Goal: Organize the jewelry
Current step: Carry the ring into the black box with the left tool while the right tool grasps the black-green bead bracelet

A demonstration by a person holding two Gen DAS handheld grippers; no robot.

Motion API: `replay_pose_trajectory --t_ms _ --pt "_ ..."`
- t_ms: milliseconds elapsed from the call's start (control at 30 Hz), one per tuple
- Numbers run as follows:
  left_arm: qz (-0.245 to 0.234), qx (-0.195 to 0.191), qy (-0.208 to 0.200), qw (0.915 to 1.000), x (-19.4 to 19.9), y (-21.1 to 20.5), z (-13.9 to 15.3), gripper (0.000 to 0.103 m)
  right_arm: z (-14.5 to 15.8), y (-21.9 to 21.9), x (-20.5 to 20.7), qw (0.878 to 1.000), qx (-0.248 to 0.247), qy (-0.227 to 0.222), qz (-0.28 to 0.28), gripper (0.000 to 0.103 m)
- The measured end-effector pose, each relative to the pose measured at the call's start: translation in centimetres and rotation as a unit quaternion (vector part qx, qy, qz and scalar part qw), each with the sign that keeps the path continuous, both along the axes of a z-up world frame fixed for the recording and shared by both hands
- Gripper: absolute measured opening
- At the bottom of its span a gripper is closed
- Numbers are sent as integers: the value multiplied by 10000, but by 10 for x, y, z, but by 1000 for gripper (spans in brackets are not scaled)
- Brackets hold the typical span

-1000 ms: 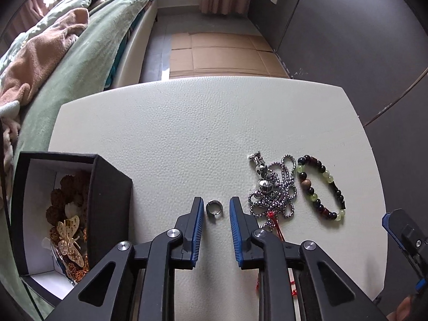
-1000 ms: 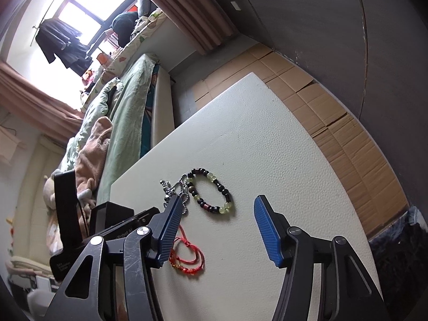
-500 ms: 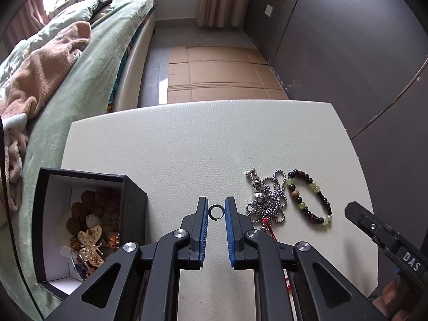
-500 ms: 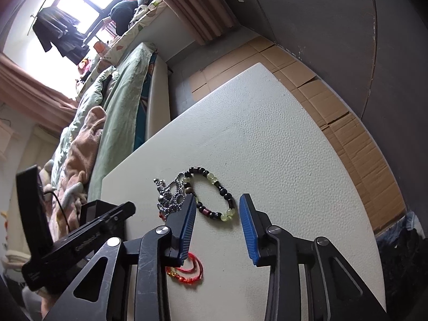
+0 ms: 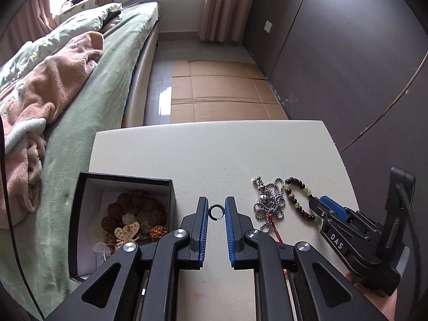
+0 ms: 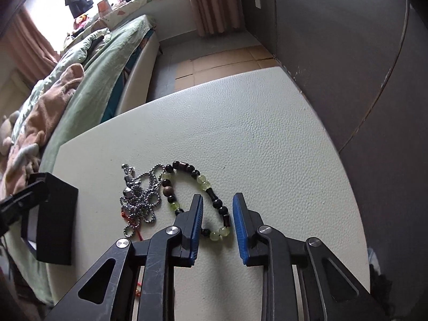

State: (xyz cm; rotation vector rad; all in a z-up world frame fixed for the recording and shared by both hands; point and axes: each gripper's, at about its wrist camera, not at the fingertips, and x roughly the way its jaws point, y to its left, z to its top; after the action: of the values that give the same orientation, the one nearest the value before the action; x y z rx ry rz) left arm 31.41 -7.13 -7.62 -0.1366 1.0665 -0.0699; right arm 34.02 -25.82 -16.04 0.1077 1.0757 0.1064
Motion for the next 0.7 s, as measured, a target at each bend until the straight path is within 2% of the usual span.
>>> replay_pose_trajectory --t_ms 67,167,267,433,700 --pt "27 -14 -60 10000 -3 7 7 13 1 -1 -2 10000 83 21 33 10" --pt "58 -20 -142 9999 -7 19 16 13 5 -7 -5 9977 670 73 72 9" --pt "130 -30 -223 9997 -13 30 23 13 21 -10 -11 9947 996 -227 111 9" --pt "251 1 -281 9993 -18 49 28 13 38 -3 -14 9850 1656 -459 170 9" --pt "320 64 -318 9990 -22 71 20 13 71 20 -25 9690 2218 -996 438 9"
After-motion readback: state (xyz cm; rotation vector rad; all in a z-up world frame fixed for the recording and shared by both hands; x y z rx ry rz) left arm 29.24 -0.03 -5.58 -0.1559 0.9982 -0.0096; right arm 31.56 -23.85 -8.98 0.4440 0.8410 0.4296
